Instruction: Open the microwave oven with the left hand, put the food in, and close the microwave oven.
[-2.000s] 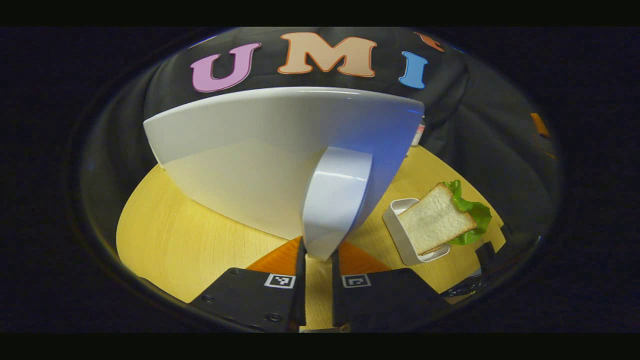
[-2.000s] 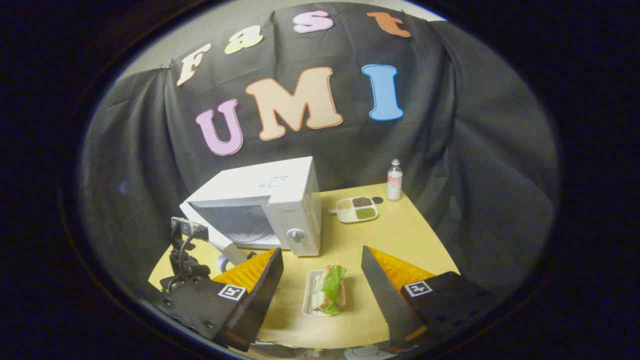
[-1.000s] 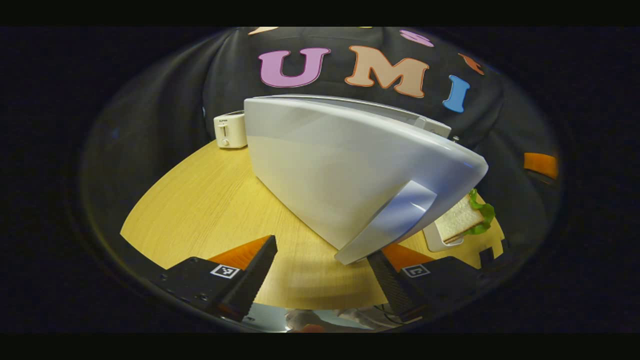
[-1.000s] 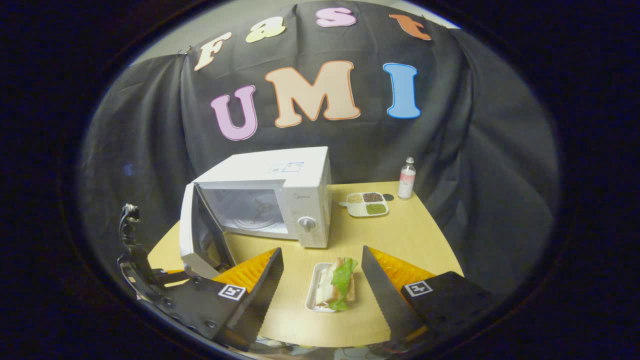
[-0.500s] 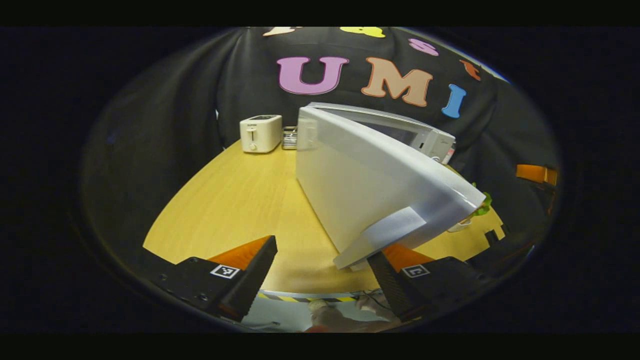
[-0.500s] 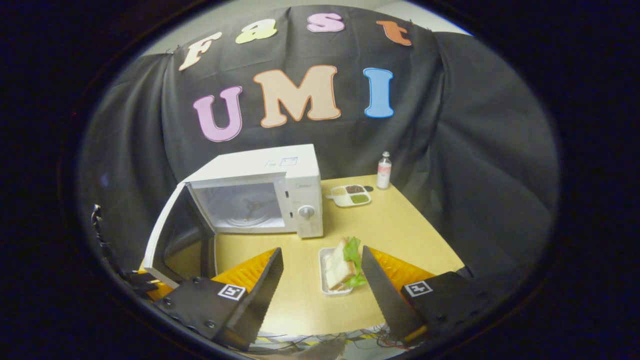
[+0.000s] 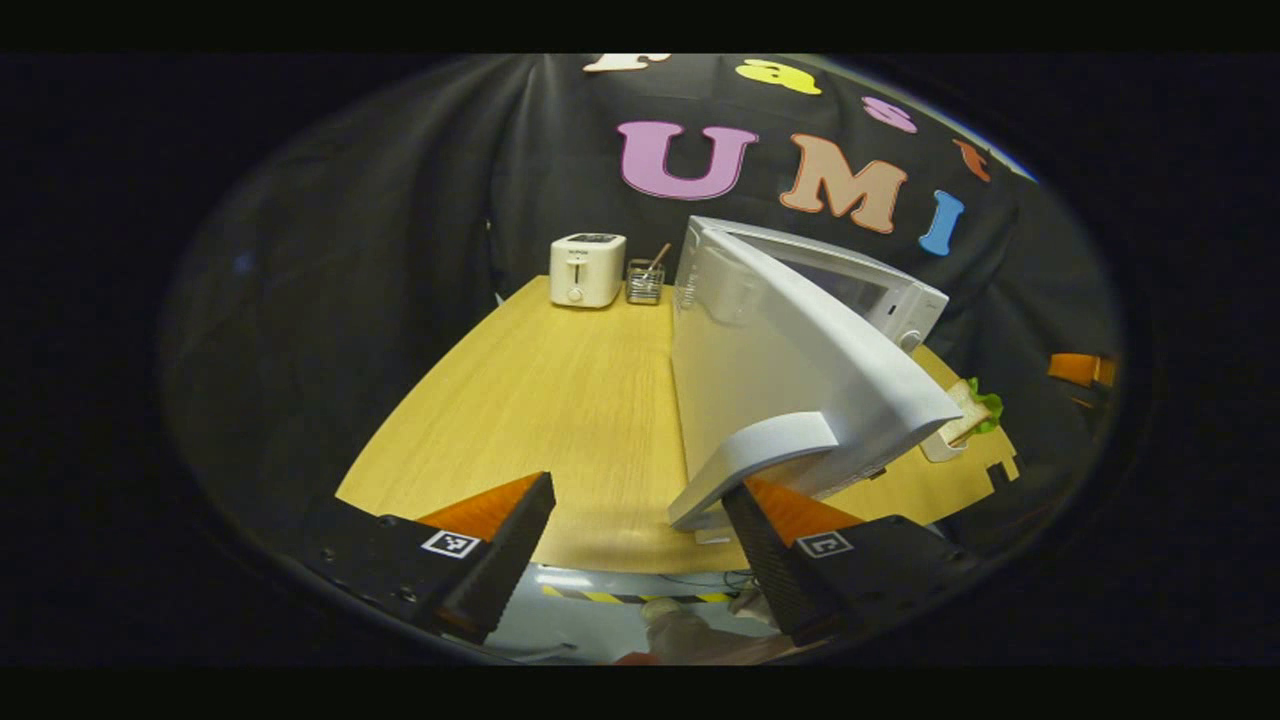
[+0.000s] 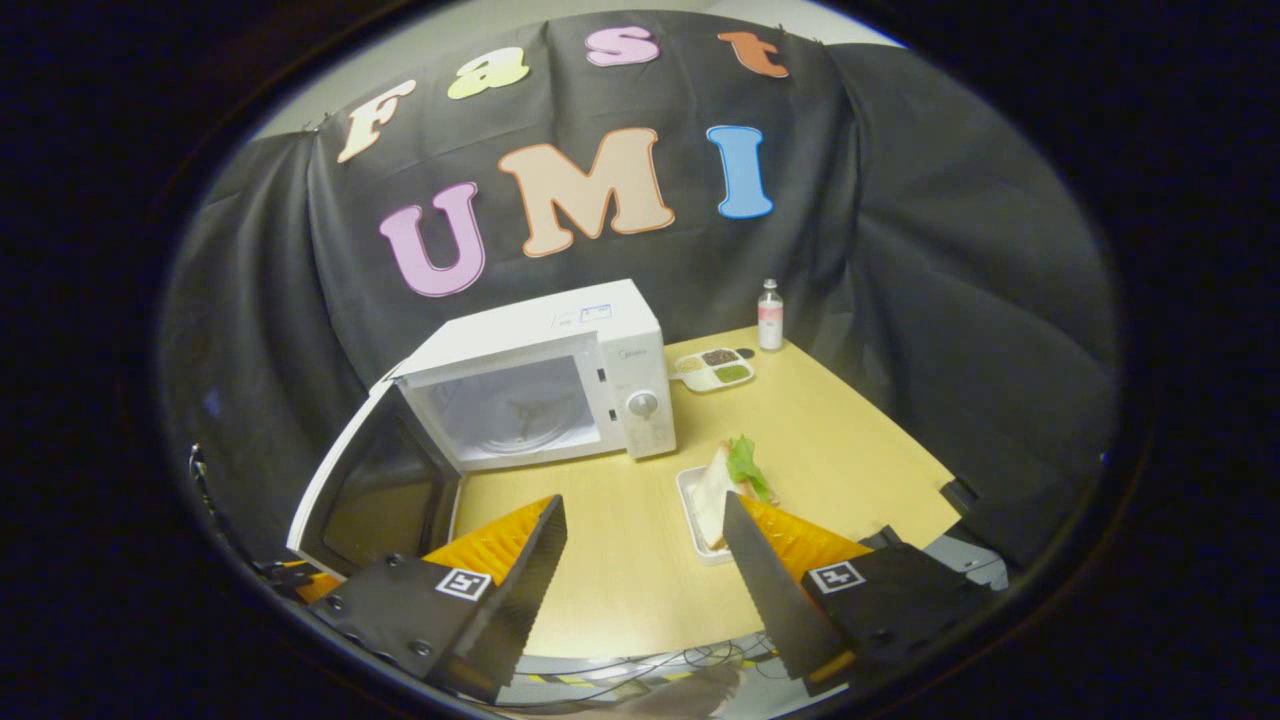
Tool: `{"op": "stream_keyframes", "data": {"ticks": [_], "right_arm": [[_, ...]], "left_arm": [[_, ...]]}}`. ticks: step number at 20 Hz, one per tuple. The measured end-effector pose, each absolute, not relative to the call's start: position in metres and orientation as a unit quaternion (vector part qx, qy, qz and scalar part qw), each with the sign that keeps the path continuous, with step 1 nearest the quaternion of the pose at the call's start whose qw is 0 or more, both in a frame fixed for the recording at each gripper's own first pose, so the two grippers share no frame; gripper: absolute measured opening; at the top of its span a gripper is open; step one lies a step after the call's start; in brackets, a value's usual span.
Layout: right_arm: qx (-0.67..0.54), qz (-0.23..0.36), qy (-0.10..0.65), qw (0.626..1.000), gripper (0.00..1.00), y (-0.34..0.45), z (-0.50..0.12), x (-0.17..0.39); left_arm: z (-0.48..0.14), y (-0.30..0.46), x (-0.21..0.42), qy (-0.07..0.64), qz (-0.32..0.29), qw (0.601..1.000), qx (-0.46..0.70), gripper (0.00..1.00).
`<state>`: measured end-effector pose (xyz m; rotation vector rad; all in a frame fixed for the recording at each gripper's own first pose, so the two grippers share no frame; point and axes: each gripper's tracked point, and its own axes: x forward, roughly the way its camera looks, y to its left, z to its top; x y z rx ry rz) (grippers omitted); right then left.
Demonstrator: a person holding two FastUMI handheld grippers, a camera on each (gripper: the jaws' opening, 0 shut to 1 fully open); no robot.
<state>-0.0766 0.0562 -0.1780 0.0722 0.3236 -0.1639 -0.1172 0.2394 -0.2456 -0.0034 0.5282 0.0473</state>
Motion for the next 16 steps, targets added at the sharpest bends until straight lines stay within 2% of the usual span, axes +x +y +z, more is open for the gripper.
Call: {"op": "stream_keyframes", "data": {"ticks": [4, 8, 10, 11, 12, 15, 16], "right_arm": [[0.038, -0.102, 0.177, 0.978, 0.98, 0.042, -0.187, -0.086], [0.044, -0.108, 0.211, 0.971, 0.99, 0.020, -0.199, -0.078], [0.053, -0.103, 0.236, 0.965, 0.99, 0.008, -0.206, -0.065], [0.062, -0.094, 0.251, 0.961, 0.92, 0.004, -0.211, -0.056], [0.071, -0.081, 0.270, 0.957, 0.99, 0.002, -0.218, -0.046], [0.094, -0.050, 0.334, 0.937, 0.98, -0.007, -0.240, -0.023], [0.095, -0.046, 0.350, 0.931, 0.91, -0.014, -0.244, -0.015]], "left_arm": [[-0.242, 0.269, -0.123, 0.265, 0.053, 0.963, -0.016, 1.00], [-0.235, 0.298, -0.128, 0.265, 0.114, 0.957, -0.023, 1.00], [-0.227, 0.313, -0.132, 0.259, 0.158, 0.952, -0.033, 0.98], [-0.220, 0.321, -0.135, 0.250, 0.186, 0.949, -0.036, 0.98], [-0.214, 0.326, -0.136, 0.241, 0.214, 0.946, -0.038, 0.98], [-0.190, 0.341, -0.144, 0.205, 0.288, 0.935, -0.036, 0.98], [-0.182, 0.341, -0.148, 0.190, 0.310, 0.931, -0.038, 0.98]]}}
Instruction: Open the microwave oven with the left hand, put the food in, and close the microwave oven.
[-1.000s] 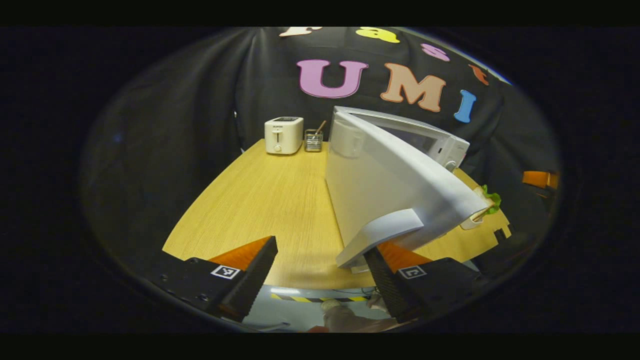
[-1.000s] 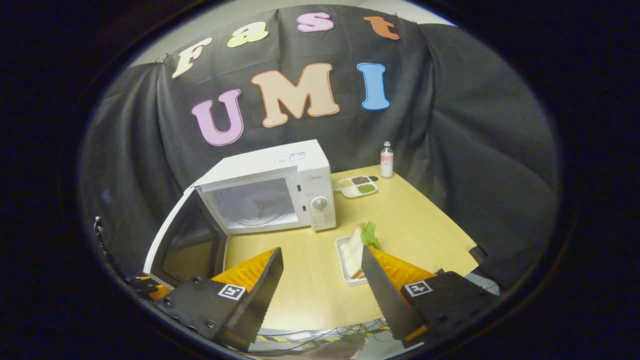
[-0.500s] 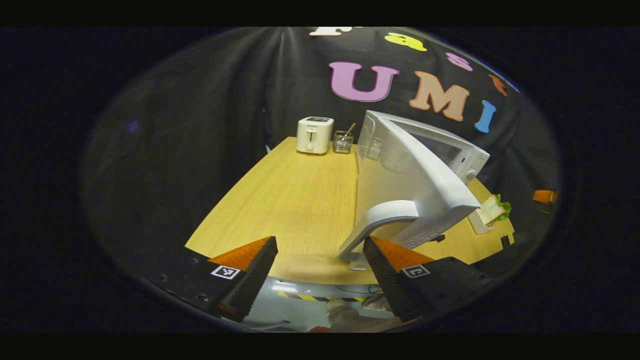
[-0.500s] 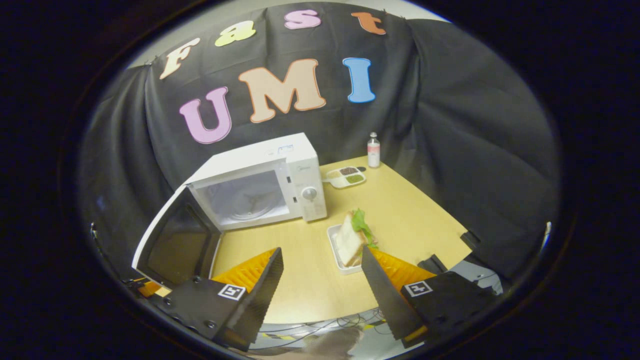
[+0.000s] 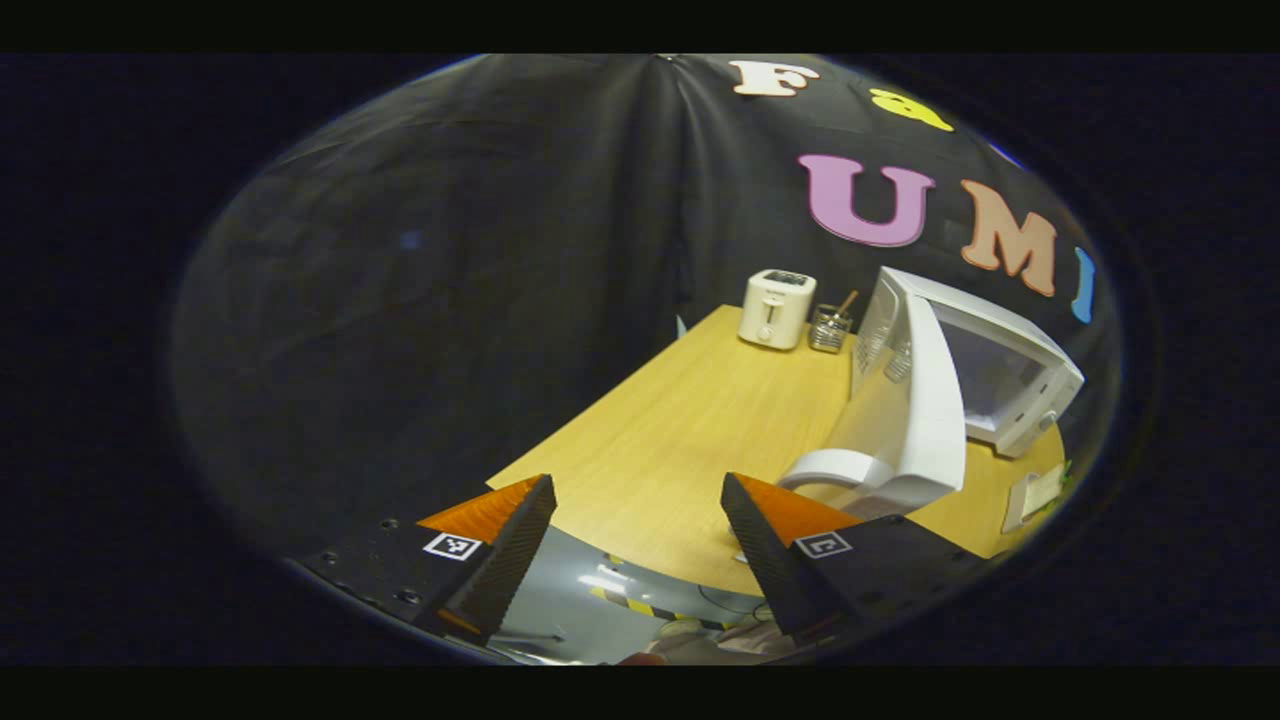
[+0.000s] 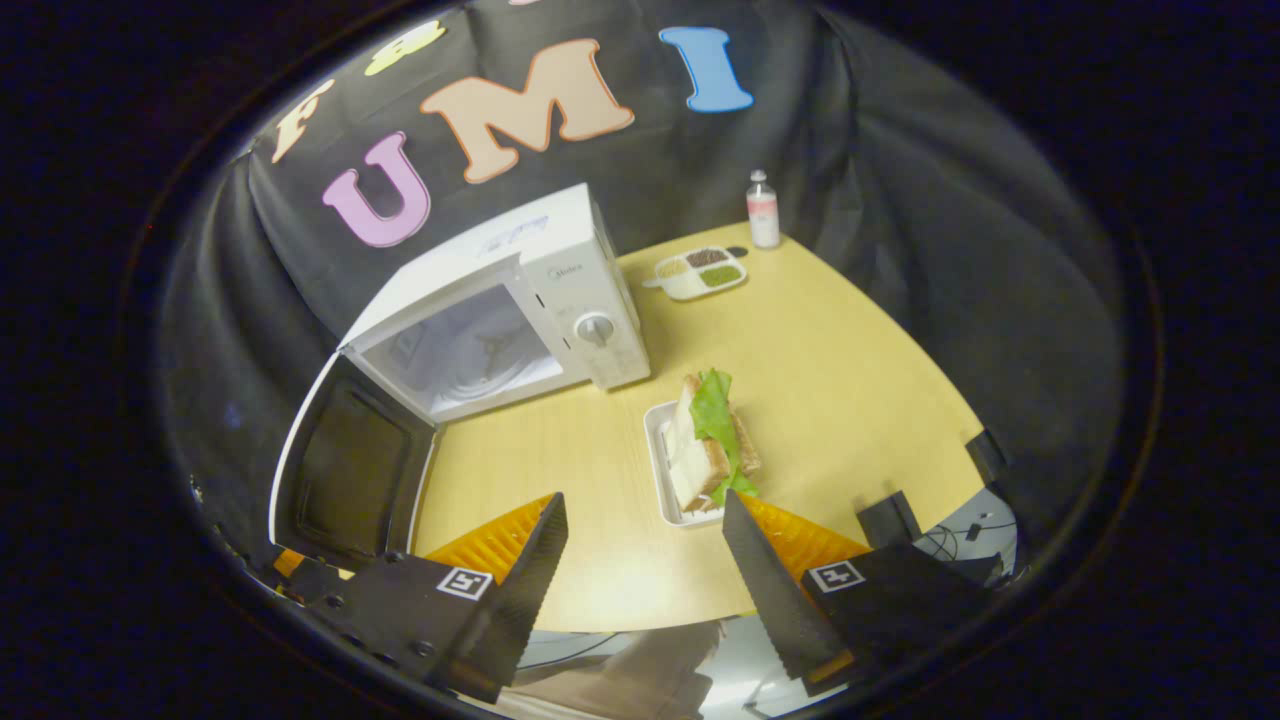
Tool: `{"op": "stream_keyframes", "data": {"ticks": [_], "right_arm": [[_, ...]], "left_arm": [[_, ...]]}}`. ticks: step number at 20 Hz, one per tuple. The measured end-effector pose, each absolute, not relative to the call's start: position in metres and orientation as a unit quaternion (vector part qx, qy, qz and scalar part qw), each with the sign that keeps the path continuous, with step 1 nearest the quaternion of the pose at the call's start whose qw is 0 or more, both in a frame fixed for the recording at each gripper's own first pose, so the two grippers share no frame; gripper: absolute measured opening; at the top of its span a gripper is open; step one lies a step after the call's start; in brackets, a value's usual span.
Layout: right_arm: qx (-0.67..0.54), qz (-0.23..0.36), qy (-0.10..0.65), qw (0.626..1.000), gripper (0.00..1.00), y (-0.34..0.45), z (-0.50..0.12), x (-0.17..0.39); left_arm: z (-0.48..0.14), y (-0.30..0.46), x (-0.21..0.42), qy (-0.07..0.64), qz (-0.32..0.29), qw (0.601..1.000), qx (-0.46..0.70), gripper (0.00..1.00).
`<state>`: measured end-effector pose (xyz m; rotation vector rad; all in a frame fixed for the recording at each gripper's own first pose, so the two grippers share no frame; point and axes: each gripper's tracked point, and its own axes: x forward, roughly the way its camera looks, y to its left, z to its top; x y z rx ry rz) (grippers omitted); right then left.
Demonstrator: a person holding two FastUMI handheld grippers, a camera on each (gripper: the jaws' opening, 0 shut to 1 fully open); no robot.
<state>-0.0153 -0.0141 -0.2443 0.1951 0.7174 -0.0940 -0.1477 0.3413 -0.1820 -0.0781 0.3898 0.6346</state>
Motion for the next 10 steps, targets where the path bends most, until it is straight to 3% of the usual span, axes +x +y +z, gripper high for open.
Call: {"op": "stream_keyframes", "data": {"ticks": [1, 10], "right_arm": [[0.096, -0.045, 0.366, 0.925, 0.98, -0.021, -0.249, -0.008], [0.068, -0.017, 0.475, 0.877, 0.98, -0.060, -0.300, 0.033]], "left_arm": [[-0.175, 0.342, -0.144, 0.176, 0.329, 0.927, -0.041, 0.97], [-0.125, 0.320, -0.161, 0.102, 0.422, 0.900, -0.042, 0.97]]}}
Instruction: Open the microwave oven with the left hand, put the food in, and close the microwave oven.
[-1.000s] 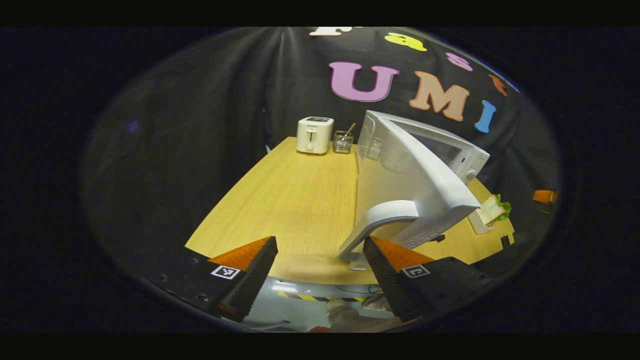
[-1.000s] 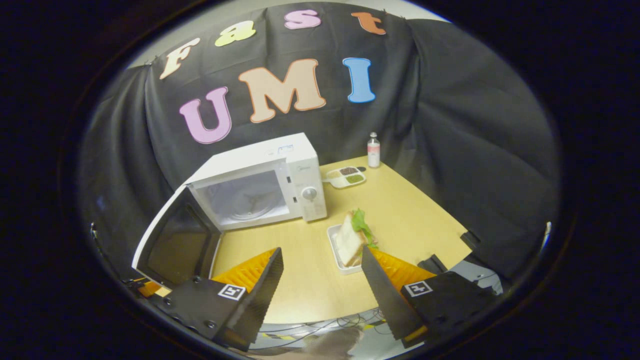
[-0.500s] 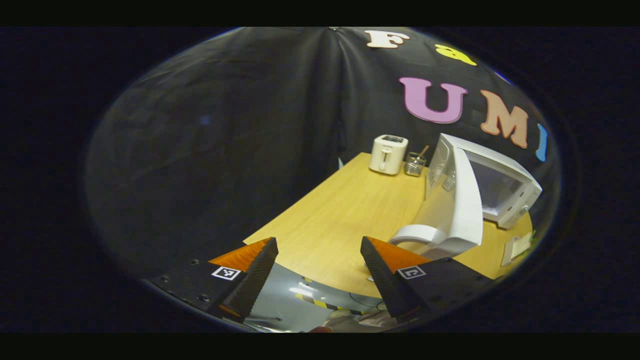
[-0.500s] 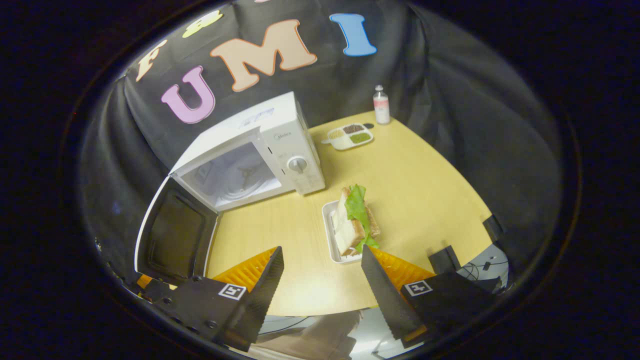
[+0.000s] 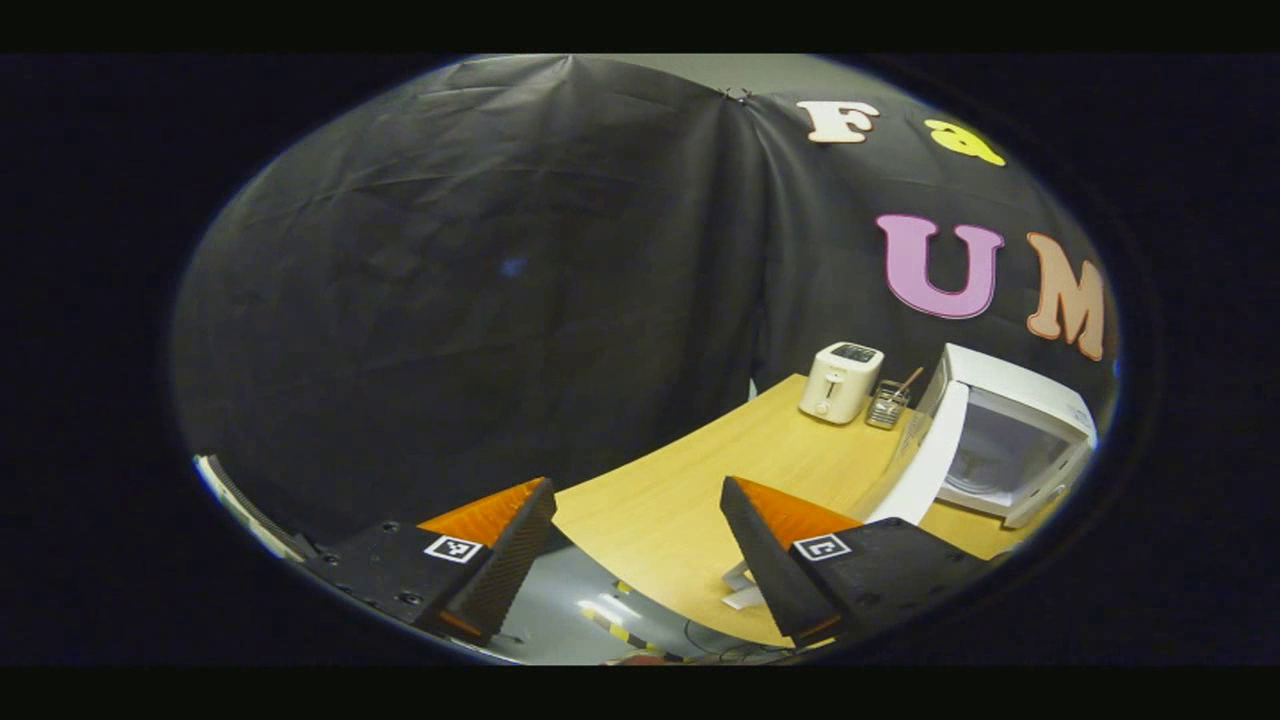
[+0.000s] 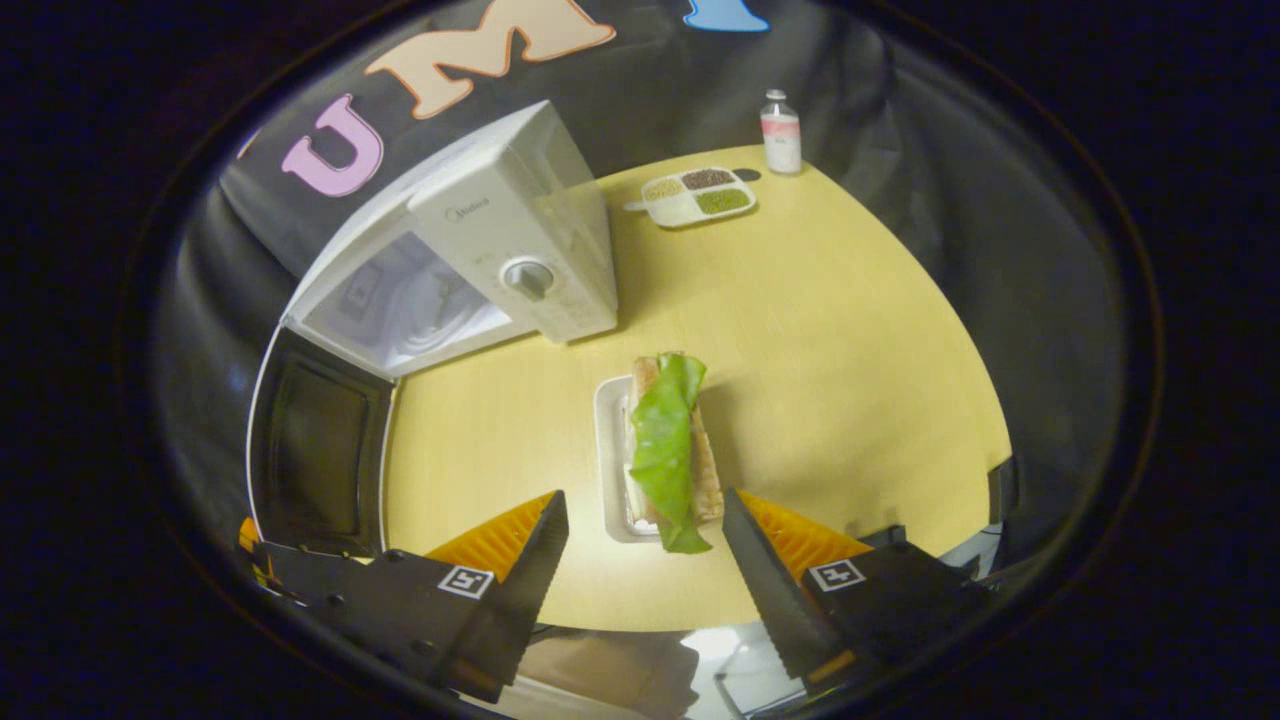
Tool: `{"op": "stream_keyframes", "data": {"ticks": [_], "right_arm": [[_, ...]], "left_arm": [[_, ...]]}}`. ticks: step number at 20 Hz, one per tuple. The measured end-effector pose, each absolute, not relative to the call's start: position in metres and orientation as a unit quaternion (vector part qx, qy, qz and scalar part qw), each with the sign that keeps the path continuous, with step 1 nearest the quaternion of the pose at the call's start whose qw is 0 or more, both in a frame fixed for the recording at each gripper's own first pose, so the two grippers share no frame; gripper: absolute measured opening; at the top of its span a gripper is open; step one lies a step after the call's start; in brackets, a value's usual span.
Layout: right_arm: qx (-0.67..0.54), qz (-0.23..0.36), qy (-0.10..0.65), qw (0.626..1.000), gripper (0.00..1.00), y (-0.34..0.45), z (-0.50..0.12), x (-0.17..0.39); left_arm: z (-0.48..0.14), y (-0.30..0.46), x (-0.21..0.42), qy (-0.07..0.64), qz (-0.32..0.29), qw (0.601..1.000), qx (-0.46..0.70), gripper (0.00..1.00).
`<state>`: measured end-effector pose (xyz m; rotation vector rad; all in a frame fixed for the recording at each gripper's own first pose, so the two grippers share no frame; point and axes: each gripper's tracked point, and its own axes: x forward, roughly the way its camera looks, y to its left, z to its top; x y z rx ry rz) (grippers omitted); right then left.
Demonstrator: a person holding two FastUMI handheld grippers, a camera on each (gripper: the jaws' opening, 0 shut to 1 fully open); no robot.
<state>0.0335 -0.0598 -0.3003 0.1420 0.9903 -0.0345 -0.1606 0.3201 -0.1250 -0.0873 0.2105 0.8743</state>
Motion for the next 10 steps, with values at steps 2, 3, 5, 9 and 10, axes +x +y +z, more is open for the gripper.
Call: {"op": "stream_keyframes", "data": {"ticks": [2, 3, 5, 9, 10], "right_arm": [[0.059, -0.012, 0.501, 0.863, 0.98, -0.066, -0.314, 0.036], [0.058, -0.011, 0.510, 0.858, 0.98, -0.068, -0.319, 0.038], [0.059, -0.007, 0.524, 0.850, 0.98, -0.071, -0.328, 0.042], [0.077, 0.001, 0.537, 0.840, 0.86, -0.075, -0.339, 0.049], [0.089, 0.007, 0.540, 0.837, 0.81, -0.071, -0.341, 0.049]], "left_arm": [[-0.121, 0.313, -0.160, 0.093, 0.431, 0.896, -0.049, 0.97], [-0.121, 0.310, -0.159, 0.090, 0.435, 0.894, -0.052, 0.97], [-0.123, 0.305, -0.160, 0.088, 0.443, 0.890, -0.059, 0.97], [-0.125, 0.296, -0.158, 0.090, 0.449, 0.886, -0.074, 0.97], [-0.126, 0.293, -0.158, 0.091, 0.450, 0.885, -0.076, 0.97]]}}
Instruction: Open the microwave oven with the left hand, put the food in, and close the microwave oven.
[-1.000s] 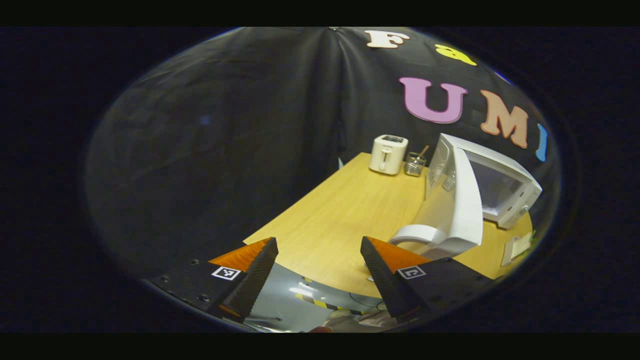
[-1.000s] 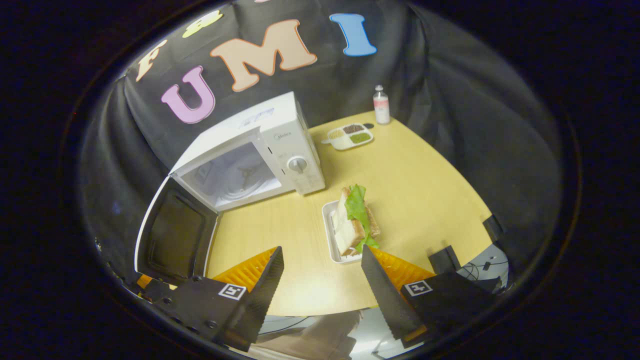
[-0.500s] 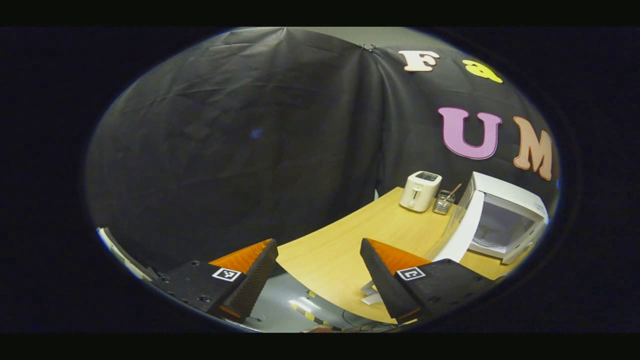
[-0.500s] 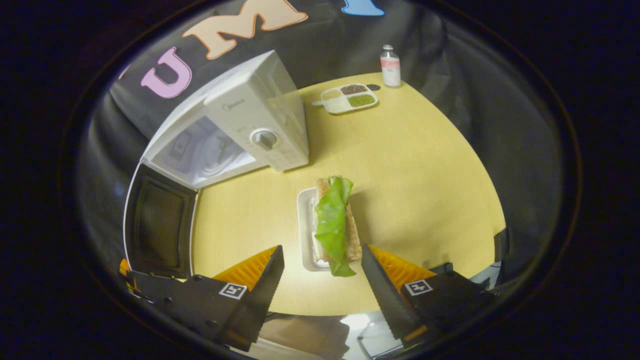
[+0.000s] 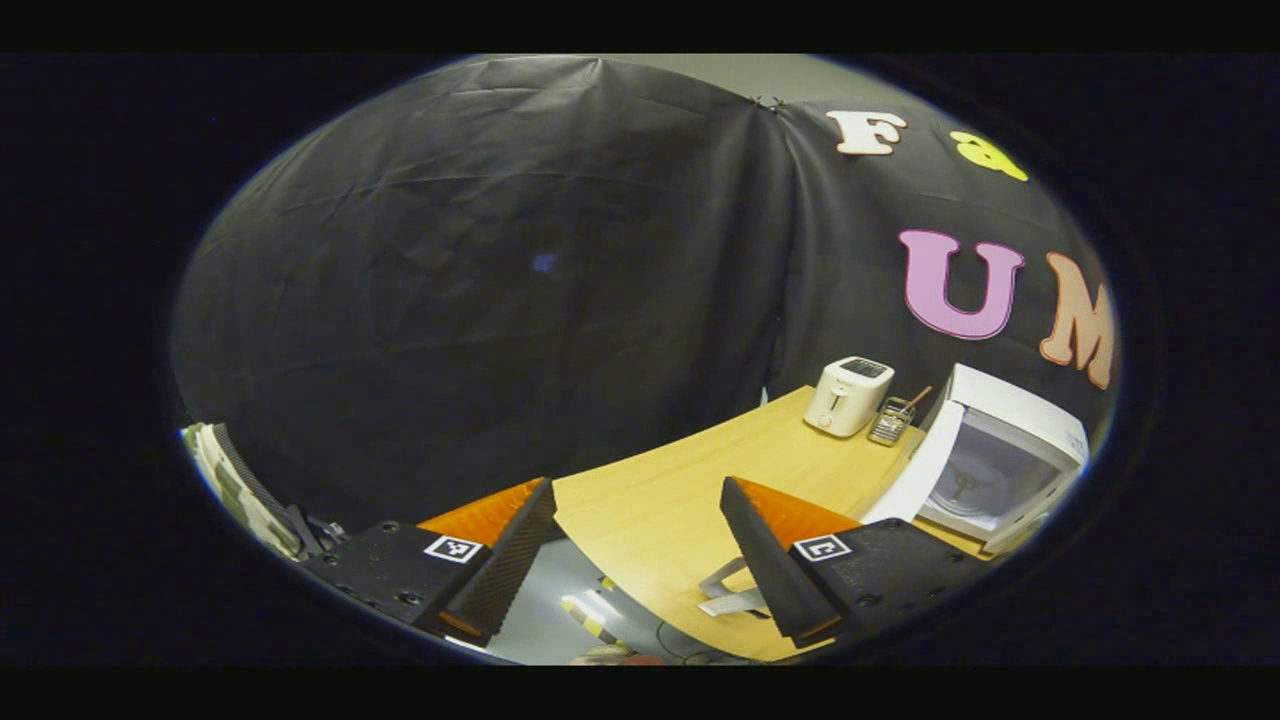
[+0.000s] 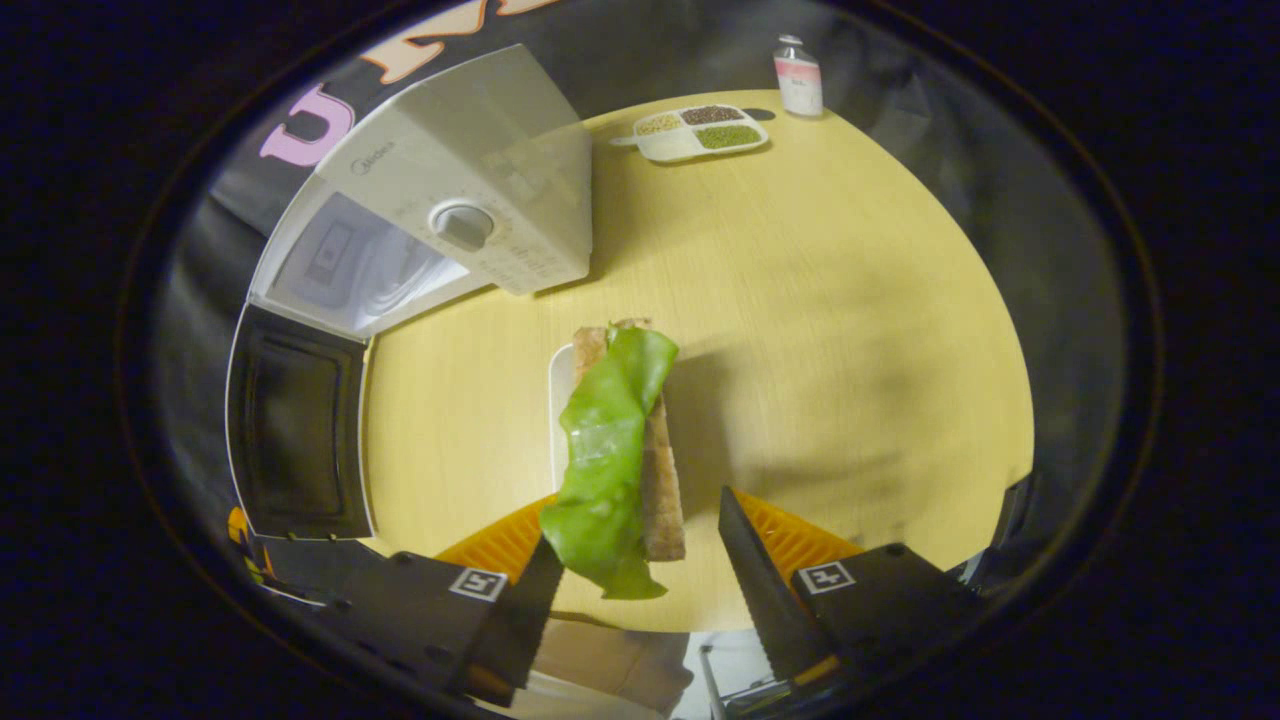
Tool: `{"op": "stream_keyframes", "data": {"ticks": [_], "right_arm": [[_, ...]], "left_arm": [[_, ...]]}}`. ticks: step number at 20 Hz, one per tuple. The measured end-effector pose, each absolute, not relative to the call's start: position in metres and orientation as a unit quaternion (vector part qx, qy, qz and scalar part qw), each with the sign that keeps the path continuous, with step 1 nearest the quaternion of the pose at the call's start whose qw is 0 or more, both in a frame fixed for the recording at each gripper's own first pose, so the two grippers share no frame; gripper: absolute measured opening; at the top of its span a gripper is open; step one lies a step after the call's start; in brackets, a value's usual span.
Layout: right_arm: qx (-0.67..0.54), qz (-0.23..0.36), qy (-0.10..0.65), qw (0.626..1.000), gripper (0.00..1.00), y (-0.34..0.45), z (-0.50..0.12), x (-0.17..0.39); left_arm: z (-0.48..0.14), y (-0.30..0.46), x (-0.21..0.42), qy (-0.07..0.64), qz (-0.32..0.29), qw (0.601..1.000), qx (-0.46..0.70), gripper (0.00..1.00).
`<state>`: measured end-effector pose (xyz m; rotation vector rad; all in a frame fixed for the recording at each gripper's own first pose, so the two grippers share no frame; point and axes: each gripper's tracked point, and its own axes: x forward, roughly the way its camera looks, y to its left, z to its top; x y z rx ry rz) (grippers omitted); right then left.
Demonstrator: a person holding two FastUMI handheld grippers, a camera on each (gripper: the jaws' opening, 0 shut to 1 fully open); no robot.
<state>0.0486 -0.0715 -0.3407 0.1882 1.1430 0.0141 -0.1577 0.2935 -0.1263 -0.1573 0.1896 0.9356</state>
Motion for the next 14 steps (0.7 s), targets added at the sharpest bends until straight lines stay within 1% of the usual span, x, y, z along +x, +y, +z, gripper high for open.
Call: {"op": "stream_keyframes", "data": {"ticks": [1, 2, 3, 5, 6, 7, 8, 9, 10, 11, 12, 13, 14], "right_arm": [[0.101, 0.013, 0.545, 0.832, 0.66, -0.067, -0.342, 0.048], [0.105, 0.022, 0.550, 0.828, 0.75, -0.066, -0.345, 0.048], [0.116, 0.028, 0.555, 0.823, 0.65, -0.061, -0.344, 0.045], [0.123, 0.037, 0.558, 0.819, 0.48, -0.060, -0.347, 0.044], [0.127, 0.037, 0.556, 0.821, 0.45, -0.060, -0.345, 0.045], [0.132, 0.036, 0.553, 0.822, 0.39, -0.061, -0.343, 0.045], [0.137, 0.038, 0.551, 0.823, 0.39, -0.060, -0.341, 0.045], [0.138, 0.044, 0.546, 0.826, 0.44, -0.058, -0.338, 0.045], [0.141, 0.042, 0.539, 0.829, 0.39, -0.059, -0.337, 0.047], [0.139, 0.041, 0.537, 0.831, 0.31, -0.059, -0.336, 0.045], [0.138, 0.039, 0.533, 0.834, 0.31, -0.060, -0.335, 0.044], [0.139, 0.035, 0.528, 0.837, 0.24, -0.059, -0.332, 0.042], [0.143, 0.031, 0.523, 0.840, 0.24, -0.057, -0.328, 0.039]], "left_arm": [[-0.126, 0.289, -0.155, 0.091, 0.450, 0.885, -0.075, 0.95], [-0.126, 0.285, -0.153, 0.092, 0.448, 0.886, -0.074, 0.97], [-0.126, 0.283, -0.152, 0.096, 0.446, 0.887, -0.073, 0.96], [-0.124, 0.278, -0.147, 0.097, 0.440, 0.890, -0.070, 0.97], [-0.124, 0.278, -0.146, 0.098, 0.438, 0.891, -0.068, 0.95], [-0.123, 0.277, -0.146, 0.100, 0.437, 0.891, -0.066, 0.95], [-0.121, 0.275, -0.145, 0.099, 0.434, 0.893, -0.063, 0.95], [-0.119, 0.275, -0.142, 0.099, 0.430, 0.895, -0.061, 0.95], [-0.120, 0.274, -0.139, 0.102, 0.425, 0.897, -0.060, 0.97], [-0.122, 0.274, -0.135, 0.106, 0.419, 0.900, -0.059, 0.97], [-0.122, 0.275, -0.131, 0.107, 0.412, 0.903, -0.058, 0.97], [-0.122, 0.277, -0.126, 0.108, 0.405, 0.906, -0.057, 0.97], [-0.122, 0.278, -0.121, 0.109, 0.396, 0.910, -0.057, 0.97]]}}
